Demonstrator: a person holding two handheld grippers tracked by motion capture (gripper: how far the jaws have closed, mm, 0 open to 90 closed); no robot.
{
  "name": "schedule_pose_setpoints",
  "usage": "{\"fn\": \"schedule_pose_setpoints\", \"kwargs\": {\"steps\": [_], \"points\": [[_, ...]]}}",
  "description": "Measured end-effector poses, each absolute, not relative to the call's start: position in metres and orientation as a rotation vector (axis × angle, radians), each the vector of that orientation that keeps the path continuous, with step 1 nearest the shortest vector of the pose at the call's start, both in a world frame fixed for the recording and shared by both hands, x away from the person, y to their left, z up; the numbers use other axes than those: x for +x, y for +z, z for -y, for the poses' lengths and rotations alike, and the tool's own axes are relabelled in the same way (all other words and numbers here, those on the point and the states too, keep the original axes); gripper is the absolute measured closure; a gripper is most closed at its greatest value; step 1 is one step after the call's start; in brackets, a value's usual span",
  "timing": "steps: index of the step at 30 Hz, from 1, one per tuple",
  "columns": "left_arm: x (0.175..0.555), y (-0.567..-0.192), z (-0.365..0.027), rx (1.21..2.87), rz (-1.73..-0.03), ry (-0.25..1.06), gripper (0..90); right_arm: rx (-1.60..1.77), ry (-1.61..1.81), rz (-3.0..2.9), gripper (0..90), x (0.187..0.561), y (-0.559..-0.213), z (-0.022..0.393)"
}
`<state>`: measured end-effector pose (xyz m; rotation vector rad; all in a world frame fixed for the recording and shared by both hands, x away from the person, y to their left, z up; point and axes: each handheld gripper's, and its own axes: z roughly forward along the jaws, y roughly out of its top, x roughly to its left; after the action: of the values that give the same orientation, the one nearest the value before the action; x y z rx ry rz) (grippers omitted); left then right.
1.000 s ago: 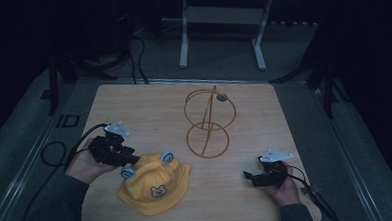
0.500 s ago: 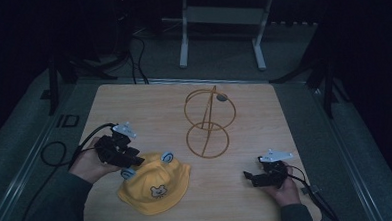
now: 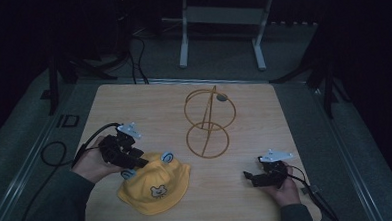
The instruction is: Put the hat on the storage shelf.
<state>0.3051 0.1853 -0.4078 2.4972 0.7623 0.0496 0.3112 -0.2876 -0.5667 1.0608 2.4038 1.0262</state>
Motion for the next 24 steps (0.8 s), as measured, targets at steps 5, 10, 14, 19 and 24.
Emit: {"fn": "schedule_pose_setpoints", "kwargs": {"steps": [5,10,14,19,24], "points": [[0.305,-0.410,-0.179,2.519,-0.744,0.037,58.2,1.063,1.026,-2.404,13.5,0.311,-0.567,0.287],[0.305,-0.412,-0.172,2.546,-0.724,0.031,58.2,1.063,1.026,-2.404,13.5,0.311,-0.567,0.287],[0.305,-0.416,-0.165,2.586,-0.714,0.032,58.1,1.063,1.026,-2.404,13.5,0.311,-0.567,0.287],[0.305,-0.423,-0.156,2.636,-0.705,0.031,58.0,1.063,1.026,-2.404,13.5,0.311,-0.567,0.287],[0.305,-0.431,-0.149,2.699,-0.694,0.040,58.0,1.065,1.026,-2.404,13.5,0.311,-0.567,0.287]]}}
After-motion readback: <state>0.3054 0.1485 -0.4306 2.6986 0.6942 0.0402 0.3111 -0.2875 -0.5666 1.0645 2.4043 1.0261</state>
